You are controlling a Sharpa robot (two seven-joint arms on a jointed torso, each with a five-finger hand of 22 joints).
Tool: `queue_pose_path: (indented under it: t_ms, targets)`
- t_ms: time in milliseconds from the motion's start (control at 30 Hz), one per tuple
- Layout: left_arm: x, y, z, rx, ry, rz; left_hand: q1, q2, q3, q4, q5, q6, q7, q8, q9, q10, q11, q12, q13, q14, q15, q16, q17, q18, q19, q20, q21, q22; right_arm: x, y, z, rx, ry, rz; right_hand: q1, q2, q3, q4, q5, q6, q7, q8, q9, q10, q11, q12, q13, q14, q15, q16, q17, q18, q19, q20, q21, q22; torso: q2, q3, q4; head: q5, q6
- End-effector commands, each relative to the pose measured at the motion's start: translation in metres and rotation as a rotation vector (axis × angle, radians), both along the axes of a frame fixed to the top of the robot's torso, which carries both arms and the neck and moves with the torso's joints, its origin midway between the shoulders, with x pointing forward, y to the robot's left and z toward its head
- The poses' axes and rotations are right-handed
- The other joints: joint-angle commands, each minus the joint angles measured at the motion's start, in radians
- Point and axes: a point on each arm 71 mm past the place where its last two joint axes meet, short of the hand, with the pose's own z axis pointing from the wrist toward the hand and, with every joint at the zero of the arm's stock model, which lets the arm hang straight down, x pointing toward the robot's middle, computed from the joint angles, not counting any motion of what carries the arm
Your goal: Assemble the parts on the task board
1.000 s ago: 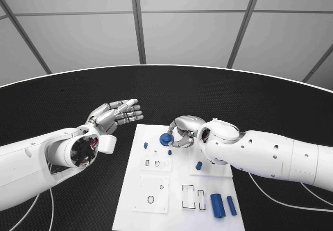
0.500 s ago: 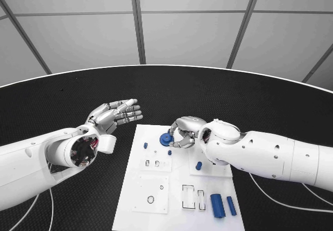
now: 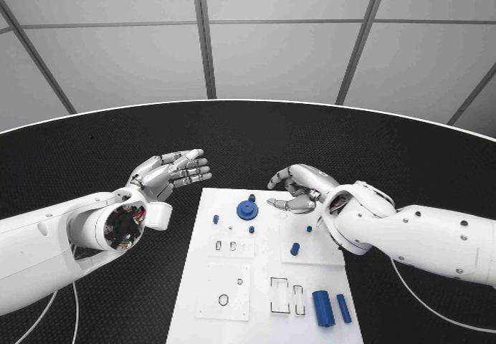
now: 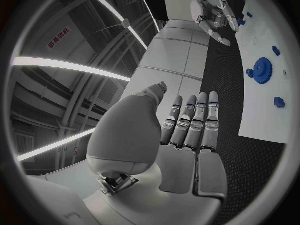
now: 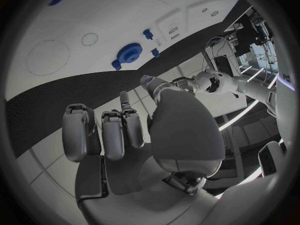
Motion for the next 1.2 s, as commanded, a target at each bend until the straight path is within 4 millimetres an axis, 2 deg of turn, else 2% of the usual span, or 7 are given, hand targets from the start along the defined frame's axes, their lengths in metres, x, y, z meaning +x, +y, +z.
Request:
queue_pose_path:
  t_ms: [33, 333, 633, 667, 767, 933, 1200]
  targets:
    - [0.001, -0.001, 0.0, 0.0, 0.0, -0.002, -0.003, -0.003, 0.004, -0.001, -0.007, 0.002, 0.073, -0.006, 0.0, -0.007, 0.002, 0.0, 0.0, -0.007, -0.002, -0.004, -0.001, 0.008, -0.002, 0.001, -0.006, -0.002, -0.003, -0.047, 0.0, 0.084, 0.05, -0.06, 0.024, -0.005, 0.003, -0.02, -0.036, 0.018, -0.002, -0.006, -0.001, 0.026, -0.005, -0.014, 0.173, 0.09, -0.009, -0.009, 0.202, -0.007, 0.045, -0.003, -0.011, 0.11, -0.009, 0.0043, -0.0101, -0.004, 0.0]
    - [0.003, -0.007, -0.002, -0.005, 0.004, -0.024, -0.003, -0.003, 0.004, -0.001, -0.007, 0.005, 0.073, -0.005, 0.0, -0.006, 0.002, 0.0, 0.0, -0.007, -0.002, -0.004, -0.001, 0.008, -0.002, 0.001, -0.007, -0.002, -0.018, -0.125, -0.011, 0.115, 0.079, -0.166, 0.046, -0.015, 0.005, -0.039, -0.043, 0.018, -0.005, -0.012, -0.004, 0.01, -0.01, -0.035, 0.154, 0.088, -0.01, -0.013, 0.194, -0.005, 0.04, -0.005, -0.019, 0.102, -0.014, 0.0203, -0.0195, -0.036, 0.004]
    - [0.004, -0.008, -0.004, -0.005, 0.01, -0.029, -0.001, -0.003, 0.006, -0.003, -0.006, 0.005, 0.072, -0.005, 0.001, -0.005, 0.002, 0.001, 0.001, -0.007, -0.002, -0.005, 0.0, 0.008, -0.002, 0.001, -0.007, -0.002, -0.028, -0.151, -0.03, 0.105, 0.105, -0.212, 0.055, -0.022, 0.003, -0.049, -0.041, -0.001, -0.001, -0.027, -0.01, 0.007, -0.008, -0.04, 0.15, 0.089, -0.007, -0.011, 0.198, -0.005, 0.041, -0.003, -0.019, 0.103, -0.015, 0.0323, -0.0215, -0.044, 0.0]
    - [0.004, -0.008, -0.005, -0.005, 0.01, -0.029, -0.001, -0.003, 0.006, -0.003, -0.006, 0.005, 0.072, -0.005, 0.001, -0.005, 0.002, 0.001, 0.001, -0.007, -0.002, -0.005, 0.0, 0.008, -0.002, 0.001, -0.007, -0.002, -0.028, -0.152, -0.032, 0.104, 0.108, -0.216, 0.056, -0.023, 0.002, -0.05, -0.041, -0.005, 0.0, -0.031, -0.011, 0.007, -0.007, -0.039, 0.15, 0.089, -0.005, -0.011, 0.2, -0.006, 0.041, -0.002, -0.019, 0.103, -0.015, 0.0304, -0.021, -0.044, 0.0]
    - [0.003, -0.009, -0.005, -0.005, 0.011, -0.03, -0.001, -0.003, 0.006, -0.004, -0.006, 0.005, 0.072, -0.005, 0.0, -0.005, 0.001, 0.001, 0.001, -0.007, -0.002, -0.005, 0.0, 0.008, -0.002, 0.001, -0.007, -0.002, -0.028, -0.153, -0.036, 0.102, 0.117, -0.228, 0.056, -0.024, -0.001, -0.051, -0.041, -0.011, 0.001, -0.034, -0.013, 0.007, -0.005, -0.04, 0.15, 0.09, -0.004, -0.01, 0.201, -0.006, 0.041, -0.001, -0.019, 0.103, -0.014, 0.0318, -0.02, -0.045, -0.002]
    - [0.003, -0.009, -0.005, -0.005, 0.011, -0.03, -0.001, -0.003, 0.006, -0.004, -0.006, 0.005, 0.072, -0.005, 0.0, -0.005, 0.001, 0.001, 0.001, -0.007, -0.002, -0.005, 0.0, 0.008, -0.002, 0.001, -0.007, -0.002, -0.028, -0.15, -0.046, 0.068, 0.117, -0.243, 0.055, -0.025, -0.007, -0.051, -0.043, -0.017, 0.003, -0.039, -0.014, 0.006, -0.003, -0.04, 0.15, 0.09, -0.002, -0.009, 0.204, -0.006, 0.042, 0.0, -0.018, 0.105, -0.014, 0.0253, -0.0181, -0.044, -0.005]
    - [0.002, -0.007, -0.005, -0.004, 0.011, -0.027, -0.001, -0.003, 0.006, -0.004, -0.006, 0.005, 0.072, -0.005, 0.0, -0.005, 0.001, 0.001, 0.001, -0.007, -0.002, -0.005, 0.0, 0.008, -0.002, 0.001, -0.007, -0.002, -0.028, -0.141, -0.056, 0.048, 0.122, -0.243, 0.055, -0.025, -0.009, -0.05, -0.044, -0.017, 0.004, -0.039, -0.014, 0.01, -0.003, -0.036, 0.153, 0.091, -0.002, -0.008, 0.209, -0.007, 0.043, 0.001, -0.015, 0.109, -0.012, 0.026, -0.0159, -0.041, -0.009]
